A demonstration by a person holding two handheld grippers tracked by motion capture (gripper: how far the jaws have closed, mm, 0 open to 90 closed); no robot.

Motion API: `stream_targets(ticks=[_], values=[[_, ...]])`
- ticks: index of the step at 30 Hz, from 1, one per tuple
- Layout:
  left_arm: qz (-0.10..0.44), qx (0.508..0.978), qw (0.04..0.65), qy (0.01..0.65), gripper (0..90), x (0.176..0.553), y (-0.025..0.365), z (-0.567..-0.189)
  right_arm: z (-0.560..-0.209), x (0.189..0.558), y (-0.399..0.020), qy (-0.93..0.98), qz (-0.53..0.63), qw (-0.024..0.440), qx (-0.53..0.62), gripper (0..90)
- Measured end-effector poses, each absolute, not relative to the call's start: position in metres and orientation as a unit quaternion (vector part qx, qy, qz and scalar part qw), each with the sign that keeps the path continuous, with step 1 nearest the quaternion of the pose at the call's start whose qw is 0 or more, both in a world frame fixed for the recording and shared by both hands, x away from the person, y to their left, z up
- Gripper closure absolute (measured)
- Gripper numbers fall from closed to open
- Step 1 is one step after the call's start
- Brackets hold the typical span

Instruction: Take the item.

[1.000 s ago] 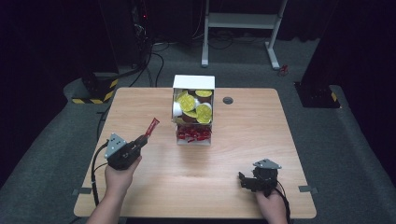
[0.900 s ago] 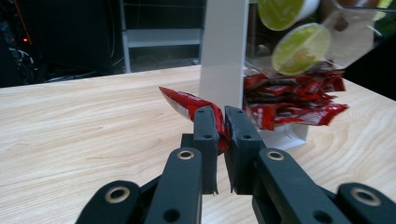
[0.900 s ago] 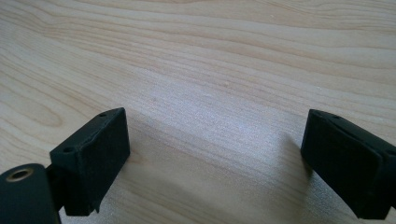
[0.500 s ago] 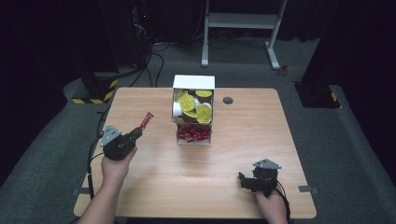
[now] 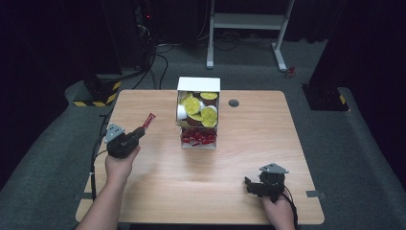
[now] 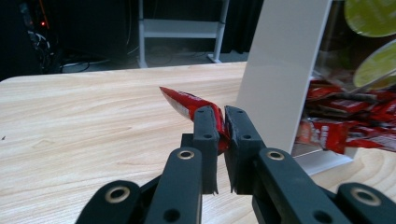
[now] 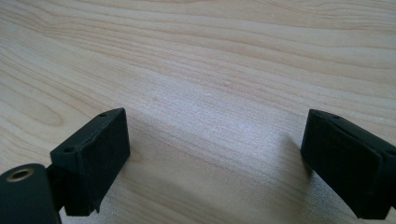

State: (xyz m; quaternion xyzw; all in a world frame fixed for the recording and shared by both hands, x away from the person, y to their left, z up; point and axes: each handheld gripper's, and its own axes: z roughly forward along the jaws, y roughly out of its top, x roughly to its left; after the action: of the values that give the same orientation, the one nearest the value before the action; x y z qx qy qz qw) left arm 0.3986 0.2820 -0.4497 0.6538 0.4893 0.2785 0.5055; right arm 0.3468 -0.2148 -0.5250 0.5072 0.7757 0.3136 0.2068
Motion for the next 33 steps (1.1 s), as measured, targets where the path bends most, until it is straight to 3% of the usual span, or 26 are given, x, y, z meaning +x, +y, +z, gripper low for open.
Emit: stream_targets(ticks=[16, 33], values=[[0.272, 0.656, 0.500, 0.496, 83.8, 0.418, 0.274, -0.447, -0.525, 0.347, -0.215, 0.776, 0.313, 0.207, 0.506, 8.0], [0.238, 0.672, 0.465, 0.525, 83.6, 0.442, 0.255, -0.479, -0.525, 0.347, -0.215, 0.778, 0.313, 0.207, 0.504, 8.0]])
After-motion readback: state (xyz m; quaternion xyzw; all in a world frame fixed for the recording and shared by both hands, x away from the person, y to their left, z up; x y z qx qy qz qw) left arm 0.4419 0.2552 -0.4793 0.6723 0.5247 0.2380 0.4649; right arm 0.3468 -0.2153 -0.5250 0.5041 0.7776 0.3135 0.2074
